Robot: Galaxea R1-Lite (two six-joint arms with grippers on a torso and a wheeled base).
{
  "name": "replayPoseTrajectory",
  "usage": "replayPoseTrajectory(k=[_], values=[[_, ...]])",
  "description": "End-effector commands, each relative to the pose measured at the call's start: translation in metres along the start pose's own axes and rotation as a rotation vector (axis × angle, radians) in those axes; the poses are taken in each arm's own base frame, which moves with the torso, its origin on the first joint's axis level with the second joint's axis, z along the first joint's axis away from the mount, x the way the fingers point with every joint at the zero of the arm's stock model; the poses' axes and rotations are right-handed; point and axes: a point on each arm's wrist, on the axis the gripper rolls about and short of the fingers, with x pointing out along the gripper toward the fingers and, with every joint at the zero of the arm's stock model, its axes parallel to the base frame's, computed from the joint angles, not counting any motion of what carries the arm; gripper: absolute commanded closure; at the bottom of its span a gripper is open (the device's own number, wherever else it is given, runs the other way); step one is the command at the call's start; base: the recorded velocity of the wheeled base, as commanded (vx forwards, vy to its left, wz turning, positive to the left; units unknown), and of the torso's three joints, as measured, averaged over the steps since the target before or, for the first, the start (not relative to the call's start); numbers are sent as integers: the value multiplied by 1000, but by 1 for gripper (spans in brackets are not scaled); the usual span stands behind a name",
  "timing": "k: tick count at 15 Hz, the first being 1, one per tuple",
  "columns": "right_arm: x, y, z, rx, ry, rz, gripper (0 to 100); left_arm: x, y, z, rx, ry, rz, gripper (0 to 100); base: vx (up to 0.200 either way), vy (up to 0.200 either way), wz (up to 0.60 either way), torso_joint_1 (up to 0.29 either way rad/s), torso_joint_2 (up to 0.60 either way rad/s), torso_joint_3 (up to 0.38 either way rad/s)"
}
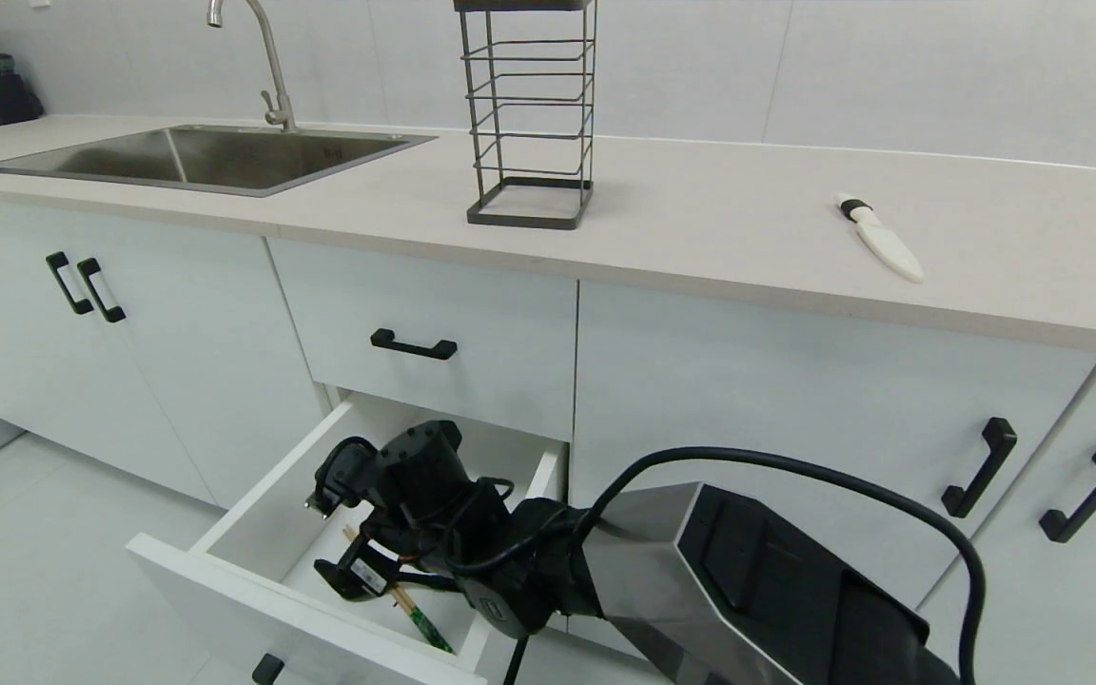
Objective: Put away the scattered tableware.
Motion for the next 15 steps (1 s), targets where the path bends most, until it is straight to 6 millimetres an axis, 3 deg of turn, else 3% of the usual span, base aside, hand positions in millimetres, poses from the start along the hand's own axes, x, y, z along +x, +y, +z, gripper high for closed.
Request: replayPoseTrajectory(k=[1, 4, 8, 15], values=[[-16, 2, 29, -9, -59, -1, 0, 0, 0, 0, 0, 1, 1, 0, 0, 0, 0, 0, 0, 0], [-41, 3, 58, -17, -103, 1, 0, 0, 0, 0, 0, 1, 0, 0, 0, 0, 0, 0, 0, 0], [-91, -1, 68, -12, -95, -5, 0, 0, 0, 0, 0, 1, 0, 0, 0, 0, 0, 0, 0, 0], [-162, -12, 16, 37, -42, -44, 0, 0, 0, 0, 0, 1, 0, 0, 0, 0, 0, 0, 0, 0]])
